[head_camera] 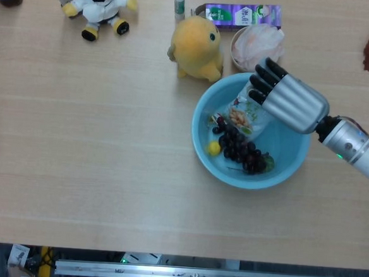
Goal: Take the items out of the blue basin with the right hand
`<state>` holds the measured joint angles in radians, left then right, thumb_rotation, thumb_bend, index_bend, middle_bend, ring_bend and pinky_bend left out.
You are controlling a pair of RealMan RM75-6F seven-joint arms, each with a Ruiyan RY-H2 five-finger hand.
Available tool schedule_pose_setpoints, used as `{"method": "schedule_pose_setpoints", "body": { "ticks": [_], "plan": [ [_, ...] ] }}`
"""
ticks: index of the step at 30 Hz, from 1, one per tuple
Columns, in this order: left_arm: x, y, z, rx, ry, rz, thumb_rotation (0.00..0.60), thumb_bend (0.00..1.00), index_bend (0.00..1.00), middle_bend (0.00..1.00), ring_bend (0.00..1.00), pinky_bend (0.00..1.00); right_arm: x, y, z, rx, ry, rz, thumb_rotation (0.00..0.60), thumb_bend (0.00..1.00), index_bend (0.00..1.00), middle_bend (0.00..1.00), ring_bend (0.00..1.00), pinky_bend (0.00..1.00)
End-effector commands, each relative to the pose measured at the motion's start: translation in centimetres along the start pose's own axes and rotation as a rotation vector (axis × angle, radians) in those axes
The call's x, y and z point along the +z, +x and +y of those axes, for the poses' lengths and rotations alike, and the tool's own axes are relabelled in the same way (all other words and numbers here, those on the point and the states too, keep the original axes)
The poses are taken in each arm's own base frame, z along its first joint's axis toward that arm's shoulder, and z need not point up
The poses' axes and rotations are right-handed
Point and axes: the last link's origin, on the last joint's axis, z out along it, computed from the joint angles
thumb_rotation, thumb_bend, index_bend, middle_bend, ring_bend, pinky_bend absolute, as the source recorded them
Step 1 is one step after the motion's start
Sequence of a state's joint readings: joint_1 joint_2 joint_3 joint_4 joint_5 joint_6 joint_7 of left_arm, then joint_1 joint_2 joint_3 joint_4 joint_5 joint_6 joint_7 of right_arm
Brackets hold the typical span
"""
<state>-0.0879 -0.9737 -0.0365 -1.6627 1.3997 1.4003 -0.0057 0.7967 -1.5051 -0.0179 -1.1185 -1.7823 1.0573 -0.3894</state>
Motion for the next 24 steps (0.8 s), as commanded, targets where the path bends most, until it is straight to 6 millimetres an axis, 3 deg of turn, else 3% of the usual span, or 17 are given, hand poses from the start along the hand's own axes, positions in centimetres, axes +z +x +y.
{"method": "schedule_pose_setpoints", "body": {
  "ticks": [1,7,14,24],
  "plan": [
    [0.0,-0.02,0.01,-0.001,-0.001,-0.001,0.6,0.36,0.35,0.23,0.26,0.18,0.46,0.17,-0.56,-0.006,0.017,0.02,0.6,0.18,0.3,0.29,0.19,0.19],
    [-0.11,0.1,-0.28,-0.003,0.008,-0.002,0.6,0.36,0.35,0.23,0.26,0.18,0.83,0.02,-0.98,-0.026,0.054,0.019,0.6,0.19,0.34,0.3,0.2,0.2],
    [-0.18,0.35,-0.33,-0.011,0.006,0.002,0.6,0.36,0.35,0.23,0.26,0.18,1.07,0.04,-1.23,-0.012,0.062,0.033,0.6,0.29,0.6,0.37,0.26,0.23],
    [-0.22,0.49,-0.38,-0.016,0.006,0.004,0.6,0.36,0.36,0.23,0.26,0.18,1.02,0.78,-0.82,0.026,0.043,0.076,0.6,0.33,0.77,0.45,0.33,0.25]
  ]
}}
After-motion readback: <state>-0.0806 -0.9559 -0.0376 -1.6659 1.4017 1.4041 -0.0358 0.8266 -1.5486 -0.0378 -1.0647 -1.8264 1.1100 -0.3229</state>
